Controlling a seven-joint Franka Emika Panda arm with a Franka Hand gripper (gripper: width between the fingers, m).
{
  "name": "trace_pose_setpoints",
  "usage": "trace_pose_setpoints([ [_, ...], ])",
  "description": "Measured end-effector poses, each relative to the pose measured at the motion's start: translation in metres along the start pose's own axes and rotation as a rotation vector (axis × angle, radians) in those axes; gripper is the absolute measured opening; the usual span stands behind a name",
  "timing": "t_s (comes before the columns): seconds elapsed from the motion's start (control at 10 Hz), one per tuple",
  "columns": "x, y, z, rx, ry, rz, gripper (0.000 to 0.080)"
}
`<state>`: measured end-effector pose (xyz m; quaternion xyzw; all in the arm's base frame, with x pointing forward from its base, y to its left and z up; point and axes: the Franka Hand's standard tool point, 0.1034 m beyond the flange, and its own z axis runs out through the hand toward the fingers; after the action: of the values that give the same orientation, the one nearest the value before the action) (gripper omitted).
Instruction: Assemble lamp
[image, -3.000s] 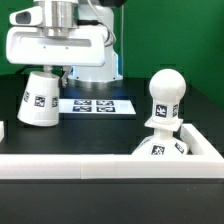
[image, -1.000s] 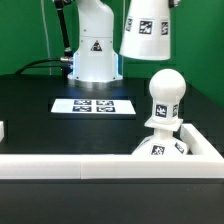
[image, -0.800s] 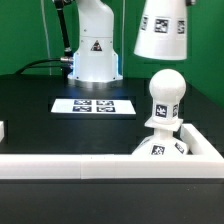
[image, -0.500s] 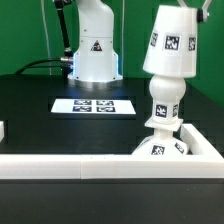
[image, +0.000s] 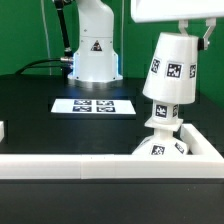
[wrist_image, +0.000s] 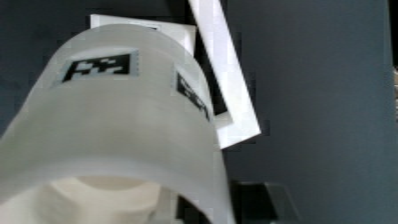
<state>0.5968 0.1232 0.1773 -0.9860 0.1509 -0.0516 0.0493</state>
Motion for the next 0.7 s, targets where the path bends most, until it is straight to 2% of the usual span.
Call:
trace_pose_setpoints([
  [0.2,0.0,0.003,0.015,0.005,0.033,-0.031,0.0044],
  [0.7,-0.008,0.003,0.03,0.002,0.042,-0.038,0.0044],
])
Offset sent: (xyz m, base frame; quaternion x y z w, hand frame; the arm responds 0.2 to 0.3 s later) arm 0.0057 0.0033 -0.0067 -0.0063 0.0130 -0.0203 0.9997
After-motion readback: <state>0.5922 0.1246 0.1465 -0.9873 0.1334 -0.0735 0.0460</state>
